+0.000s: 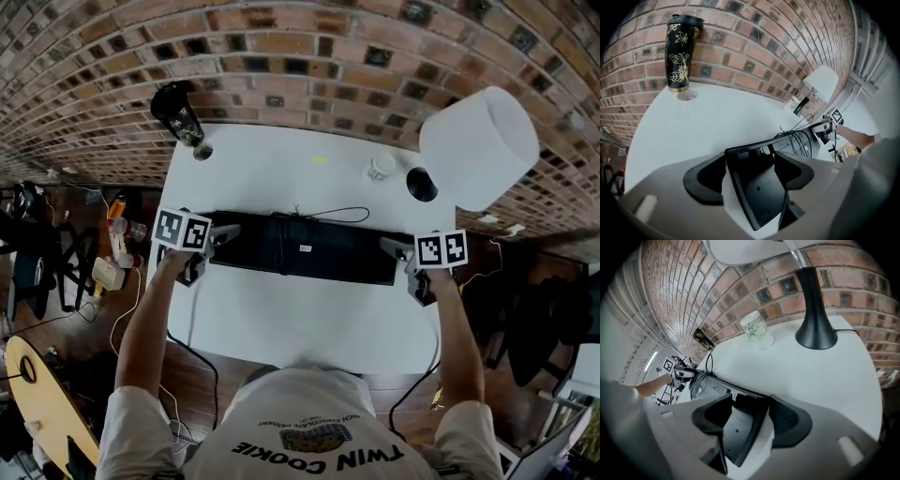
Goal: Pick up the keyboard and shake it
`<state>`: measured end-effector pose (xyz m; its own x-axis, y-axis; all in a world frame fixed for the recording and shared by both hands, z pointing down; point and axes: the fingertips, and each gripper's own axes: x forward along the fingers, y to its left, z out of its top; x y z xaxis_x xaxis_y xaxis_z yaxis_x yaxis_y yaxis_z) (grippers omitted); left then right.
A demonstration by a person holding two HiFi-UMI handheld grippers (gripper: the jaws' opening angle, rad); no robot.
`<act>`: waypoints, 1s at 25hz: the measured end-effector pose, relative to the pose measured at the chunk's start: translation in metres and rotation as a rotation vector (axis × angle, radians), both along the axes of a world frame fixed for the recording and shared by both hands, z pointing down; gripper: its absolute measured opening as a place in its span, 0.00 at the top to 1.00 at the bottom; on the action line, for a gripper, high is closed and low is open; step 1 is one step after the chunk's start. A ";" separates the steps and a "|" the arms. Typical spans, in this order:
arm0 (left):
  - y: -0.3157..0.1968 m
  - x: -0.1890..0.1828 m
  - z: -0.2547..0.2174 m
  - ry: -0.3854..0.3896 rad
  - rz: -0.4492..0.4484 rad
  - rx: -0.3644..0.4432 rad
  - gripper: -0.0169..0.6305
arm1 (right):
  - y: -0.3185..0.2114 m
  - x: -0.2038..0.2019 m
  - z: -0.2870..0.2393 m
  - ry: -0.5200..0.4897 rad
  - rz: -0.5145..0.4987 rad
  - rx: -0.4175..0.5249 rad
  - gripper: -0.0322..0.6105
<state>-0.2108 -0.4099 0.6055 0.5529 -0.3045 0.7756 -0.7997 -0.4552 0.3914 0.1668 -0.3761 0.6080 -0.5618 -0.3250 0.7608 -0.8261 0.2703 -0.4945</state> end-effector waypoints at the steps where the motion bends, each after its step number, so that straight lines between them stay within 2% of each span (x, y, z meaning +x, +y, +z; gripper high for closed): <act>1: 0.000 0.001 0.001 0.003 0.000 0.000 0.45 | 0.001 0.002 0.000 0.004 0.003 -0.001 0.56; 5: 0.001 -0.003 -0.001 0.019 -0.028 -0.006 0.49 | 0.002 0.000 0.001 0.007 0.020 0.003 0.57; 8: 0.002 -0.004 -0.007 0.014 -0.046 0.029 0.50 | 0.001 -0.001 -0.004 0.016 0.038 0.032 0.57; 25: 0.041 -0.010 -0.070 -0.104 -0.039 0.341 0.52 | 0.035 -0.003 -0.072 0.200 0.016 0.349 0.59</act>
